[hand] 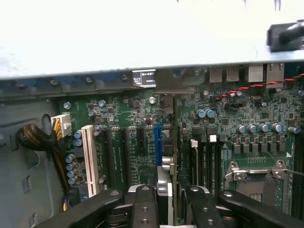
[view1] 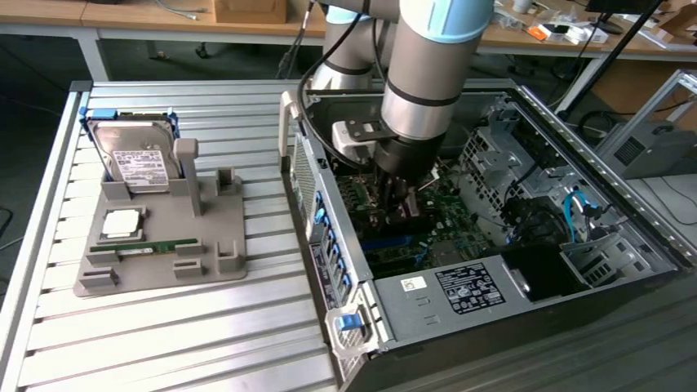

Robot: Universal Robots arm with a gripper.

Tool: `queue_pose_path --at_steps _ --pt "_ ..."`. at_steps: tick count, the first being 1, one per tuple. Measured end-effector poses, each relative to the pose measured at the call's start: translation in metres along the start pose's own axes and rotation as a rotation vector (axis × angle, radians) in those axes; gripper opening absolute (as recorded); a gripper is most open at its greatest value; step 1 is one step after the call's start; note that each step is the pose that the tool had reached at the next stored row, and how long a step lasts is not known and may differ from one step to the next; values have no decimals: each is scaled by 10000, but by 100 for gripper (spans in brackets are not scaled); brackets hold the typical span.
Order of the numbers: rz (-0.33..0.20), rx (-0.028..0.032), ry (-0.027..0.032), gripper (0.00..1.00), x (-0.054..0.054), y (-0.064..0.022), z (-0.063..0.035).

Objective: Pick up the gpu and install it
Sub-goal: 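Insert the gpu into the slot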

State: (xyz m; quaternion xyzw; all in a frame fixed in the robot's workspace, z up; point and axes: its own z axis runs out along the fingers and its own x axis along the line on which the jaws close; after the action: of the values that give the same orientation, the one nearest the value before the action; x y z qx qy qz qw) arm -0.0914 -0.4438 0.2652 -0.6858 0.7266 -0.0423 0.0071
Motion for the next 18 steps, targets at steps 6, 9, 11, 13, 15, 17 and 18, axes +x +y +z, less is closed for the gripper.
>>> queue_pose_path --at_steps 6,9,11,13,15,17,18 --pt "-1 -1 3 27 10 -2 -1" --pt "0 0 3 27 7 -5 -26" --pt "-1 1 1 27 1 -7 -40" --pt "-1 0 2 27 -1 -8 -48" --pt "0 0 0 27 -1 -7 -48" --pt "-1 0 14 27 -1 -7 -49" --pt "-2 2 31 27 -1 -7 -48"
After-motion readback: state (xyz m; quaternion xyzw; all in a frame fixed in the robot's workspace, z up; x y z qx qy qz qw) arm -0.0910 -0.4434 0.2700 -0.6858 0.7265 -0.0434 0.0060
